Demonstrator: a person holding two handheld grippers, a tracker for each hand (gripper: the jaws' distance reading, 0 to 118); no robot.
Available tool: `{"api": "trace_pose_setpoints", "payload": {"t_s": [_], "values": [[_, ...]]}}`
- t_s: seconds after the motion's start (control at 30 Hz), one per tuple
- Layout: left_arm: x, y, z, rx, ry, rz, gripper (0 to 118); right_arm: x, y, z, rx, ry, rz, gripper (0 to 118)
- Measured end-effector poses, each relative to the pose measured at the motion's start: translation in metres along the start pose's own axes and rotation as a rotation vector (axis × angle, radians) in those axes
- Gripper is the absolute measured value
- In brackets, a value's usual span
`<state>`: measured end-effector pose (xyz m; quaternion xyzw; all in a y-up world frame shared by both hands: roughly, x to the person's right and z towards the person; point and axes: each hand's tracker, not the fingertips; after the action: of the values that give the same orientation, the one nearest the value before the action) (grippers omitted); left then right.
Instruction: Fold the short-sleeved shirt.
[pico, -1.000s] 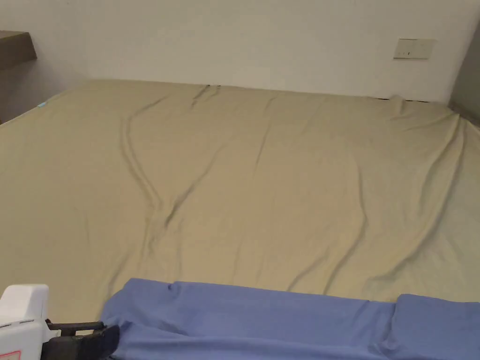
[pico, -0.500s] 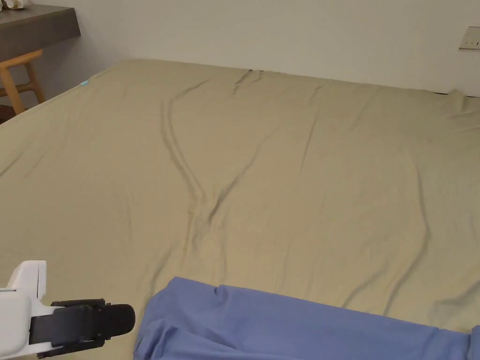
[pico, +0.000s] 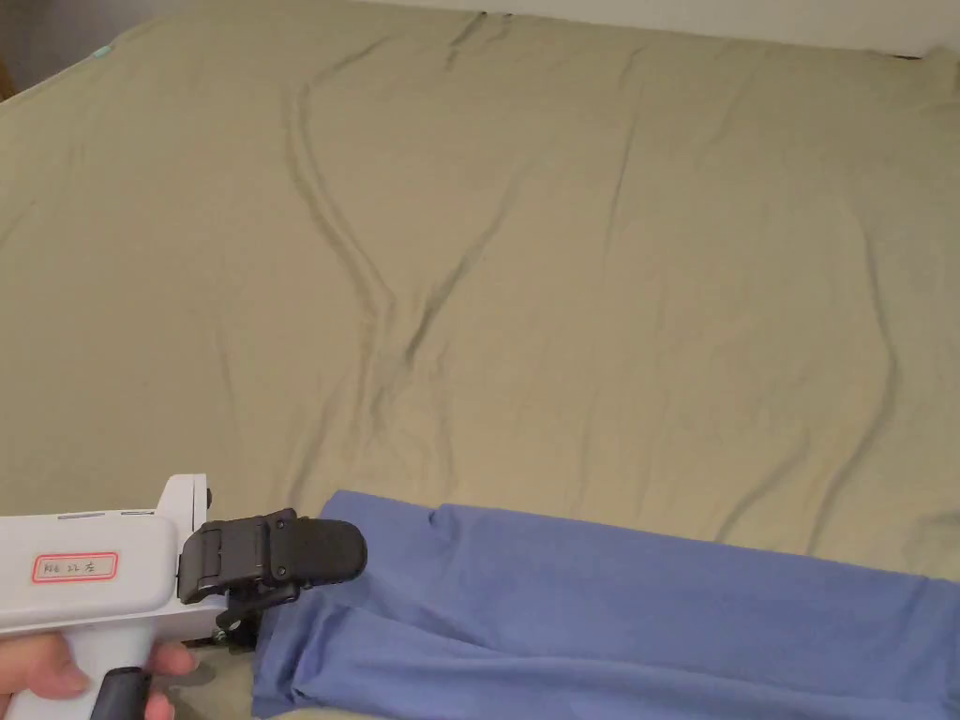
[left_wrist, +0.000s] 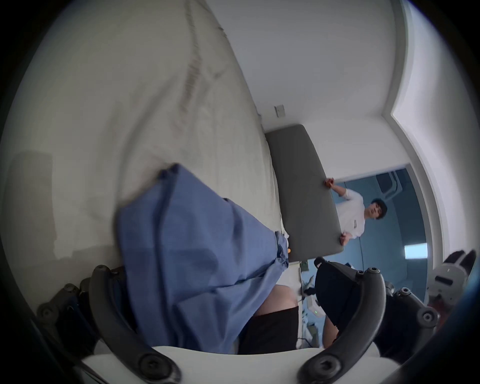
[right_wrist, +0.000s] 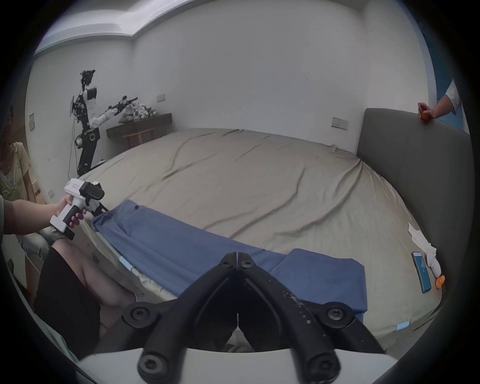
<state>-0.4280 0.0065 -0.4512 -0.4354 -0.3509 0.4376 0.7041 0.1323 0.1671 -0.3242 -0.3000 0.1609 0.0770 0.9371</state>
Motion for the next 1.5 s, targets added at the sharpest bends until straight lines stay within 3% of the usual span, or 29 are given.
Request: {"api": "trace_pose_setpoints", "payload": {"t_s": [0.03, 0.07, 0.1, 0.17, 0.23, 0.3, 0.37, 0.43, 0.5, 0.63, 0.67, 0.77, 0.87, 0.93, 1.0, 1.07, 1.13, 1.2, 1.33, 1.5], "values": [[0.006, 0.003, -0.004, -0.012, 0.011, -0.031, 118, -0.003, 0.002, -0.003, 0.0, 0.009, 0.002, 0], [0.007, 0.006, -0.01, -0.03, 0.01, -0.026, 111, 0.019, -0.015, 0.001, 0.02, 0.038, -0.027, 0], [0.006, 0.007, -0.017, -0.064, 0.017, 0.015, 90, 0.021, -0.015, 0.001, 0.023, 0.049, -0.037, 0], [0.006, 0.005, -0.031, -0.117, 0.109, 0.038, 10, 0.019, -0.012, -0.003, 0.017, 0.063, -0.043, 0], [0.002, -0.006, -0.048, -0.163, 0.307, -0.06, 8, 0.006, -0.004, -0.009, 0.019, 0.062, -0.024, 0], [0.011, 0.001, -0.036, -0.129, 0.19, -0.005, 8, 0.006, -0.003, -0.009, 0.017, 0.074, -0.013, 0], [0.027, 0.0, -0.027, -0.041, 0.345, -0.143, 8, 0.003, 0.001, -0.014, 0.007, 0.083, -0.01, 0], [0.039, 0.006, -0.013, -0.087, 0.26, -0.055, 7, 0.002, 0.003, -0.018, -0.004, 0.076, 0.007, 0], [0.062, 0.014, 0.002, -0.074, 0.305, -0.051, 7, 0.0, 0.007, -0.017, 0.002, 0.077, 0.016, 0], [0.101, 0.038, 0.045, -0.027, 0.386, -0.214, 7, 0.003, 0.012, -0.009, 0.043, 0.12, 0.007, 0], [0.101, 0.046, 0.056, 0.009, 0.442, -0.138, 7, 0.004, 0.013, -0.009, 0.048, 0.128, 0.012, 0], [0.097, 0.068, 0.085, 0.035, 0.692, -0.141, 6, 0.006, 0.015, -0.01, 0.045, 0.138, 0.028, 0], [0.103, 0.076, 0.097, 0.017, 0.815, -0.1, 7, 0.006, 0.015, -0.005, 0.057, 0.153, 0.051, 0], [0.133, 0.068, 0.084, -0.03, 0.849, -0.173, 6, 0.008, 0.014, -0.001, 0.07, 0.177, 0.044, 0], [0.172, 0.056, 0.056, 0.041, 0.949, -0.298, 6, 0.008, 0.01, -0.003, 0.091, 0.203, 0.01, 0], [0.199, 0.055, 0.029, -0.065, 0.872, -0.32, 6, 0.007, 0.006, -0.012, 0.06, 0.217, -0.037, 0], [0.223, 0.047, -0.003, -0.1, 0.847, -0.322, 6, 0.001, 0.004, -0.017, 0.051, 0.198, -0.013, 0], [0.242, 0.038, -0.041, -0.161, 0.884, -0.432, 6, -0.001, 0.0, -0.013, 0.047, 0.199, 0.023, 0], [0.237, 0.028, -0.104, -0.152, 0.738, -0.32, 6, 0.004, -0.012, 0.001, 0.074, 0.217, -0.004, 0], [0.205, -0.006, -0.184, -0.318, 0.837, -0.364, 6, 0.018, -0.029, 0.027, 0.086, 0.17, -0.015, 1]]}}
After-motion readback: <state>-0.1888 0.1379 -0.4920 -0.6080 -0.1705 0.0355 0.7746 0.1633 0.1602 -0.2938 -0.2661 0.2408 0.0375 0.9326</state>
